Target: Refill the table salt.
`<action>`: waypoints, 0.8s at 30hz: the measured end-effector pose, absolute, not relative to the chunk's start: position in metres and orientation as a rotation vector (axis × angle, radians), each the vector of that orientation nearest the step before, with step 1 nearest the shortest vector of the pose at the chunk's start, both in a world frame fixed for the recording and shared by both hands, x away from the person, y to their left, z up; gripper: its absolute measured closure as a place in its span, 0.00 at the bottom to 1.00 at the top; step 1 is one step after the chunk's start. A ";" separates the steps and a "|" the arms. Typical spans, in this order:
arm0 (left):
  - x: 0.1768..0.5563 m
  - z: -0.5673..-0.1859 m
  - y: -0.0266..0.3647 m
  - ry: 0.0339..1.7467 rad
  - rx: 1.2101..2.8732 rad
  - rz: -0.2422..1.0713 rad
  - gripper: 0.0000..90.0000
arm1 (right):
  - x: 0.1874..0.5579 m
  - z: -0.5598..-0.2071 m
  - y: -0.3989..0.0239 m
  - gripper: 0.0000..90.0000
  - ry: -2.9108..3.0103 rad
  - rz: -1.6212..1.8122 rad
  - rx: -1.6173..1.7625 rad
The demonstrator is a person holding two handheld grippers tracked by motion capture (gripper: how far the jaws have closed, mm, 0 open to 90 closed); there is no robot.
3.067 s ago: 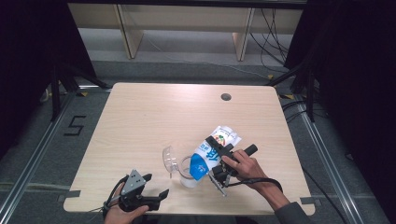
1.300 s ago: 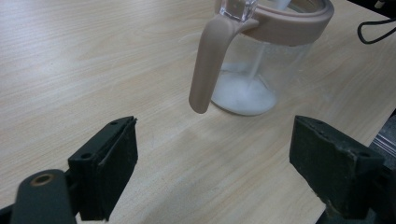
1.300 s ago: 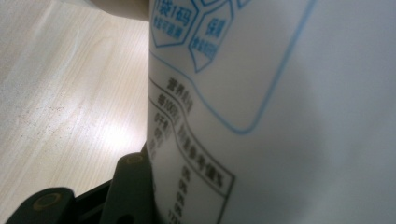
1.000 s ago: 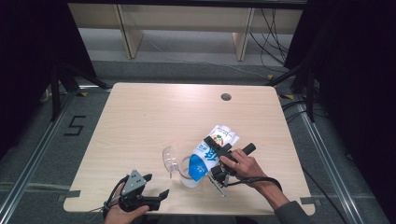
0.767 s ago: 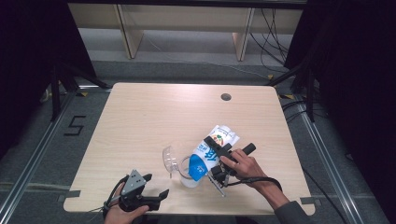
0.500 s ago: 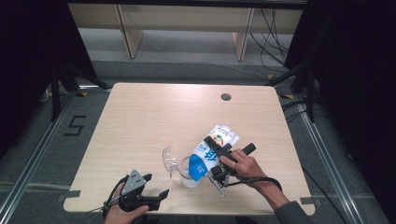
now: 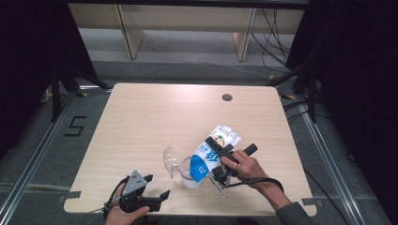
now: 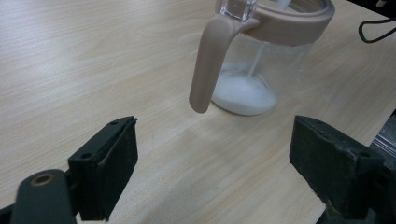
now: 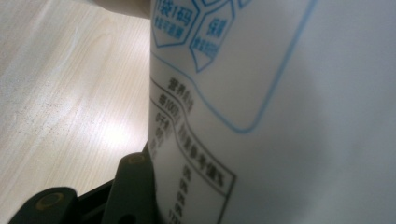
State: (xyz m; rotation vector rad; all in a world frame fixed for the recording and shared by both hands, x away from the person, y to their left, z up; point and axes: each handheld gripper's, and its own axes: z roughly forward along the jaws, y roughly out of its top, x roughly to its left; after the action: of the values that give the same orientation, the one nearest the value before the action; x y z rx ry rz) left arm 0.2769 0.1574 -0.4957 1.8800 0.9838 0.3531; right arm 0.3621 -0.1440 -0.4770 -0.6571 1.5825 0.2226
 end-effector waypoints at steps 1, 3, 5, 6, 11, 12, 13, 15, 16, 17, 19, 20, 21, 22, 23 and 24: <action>0.277 -0.496 0.158 0.983 1.879 0.353 0.17 | 0.362 -0.477 -0.144 0.63 1.582 0.222 -0.657; 0.277 -0.495 0.158 0.979 1.882 0.351 0.17 | 0.362 -0.478 -0.145 0.63 1.591 0.228 -0.640; 0.277 -0.495 0.158 0.981 1.880 0.350 0.17 | 0.362 -0.478 -0.145 0.63 1.592 0.220 -0.643; 0.277 -0.495 0.158 0.981 1.880 0.350 0.17 | 0.362 -0.478 -0.145 0.63 1.590 0.220 -0.641; 0.277 -0.496 0.158 0.980 1.880 0.350 0.17 | 0.362 -0.478 -0.145 0.63 1.589 0.216 -0.645; 0.277 -0.495 0.158 0.980 1.880 0.350 0.17 | 0.362 -0.478 -0.145 0.63 1.589 0.216 -0.645; 0.277 -0.495 0.158 0.980 1.880 0.351 0.17 | 0.362 -0.477 -0.145 0.63 1.587 0.217 -0.646; 0.277 -0.495 0.158 0.980 1.881 0.351 0.17 | 0.362 -0.477 -0.145 0.63 1.587 0.216 -0.646; 0.277 -0.495 0.158 0.979 1.881 0.351 0.17 | 0.362 -0.477 -0.145 0.63 1.587 0.216 -0.645; 0.277 -0.495 0.158 0.979 1.881 0.351 0.17 | 0.362 -0.477 -0.145 0.63 1.586 0.216 -0.646; 0.277 -0.495 0.158 0.978 1.882 0.351 0.17 | 0.362 -0.477 -0.145 0.63 1.587 0.215 -0.647; 0.277 -0.495 0.158 0.979 1.882 0.351 0.17 | 0.362 -0.477 -0.145 0.63 1.587 0.214 -0.648; 0.277 -0.495 0.158 0.980 1.881 0.351 0.17 | 0.362 -0.477 -0.145 0.63 1.587 0.214 -0.649; 0.277 -0.495 0.158 0.980 1.881 0.351 0.17 | 0.362 -0.477 -0.145 0.63 1.586 0.215 -0.650; 0.277 -0.495 0.158 0.979 1.881 0.351 0.17 | 0.362 -0.476 -0.144 0.63 1.574 0.210 -0.667; 0.277 -0.495 0.158 0.979 1.881 0.351 0.17 | 0.362 -0.476 -0.144 0.63 1.573 0.214 -0.663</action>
State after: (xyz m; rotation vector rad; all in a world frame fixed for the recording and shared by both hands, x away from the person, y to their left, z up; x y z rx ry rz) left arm 0.2771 0.1578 -0.4954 1.8809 0.9792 0.3508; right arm 0.3618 -0.1441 -0.4760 -0.6630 1.5725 0.2144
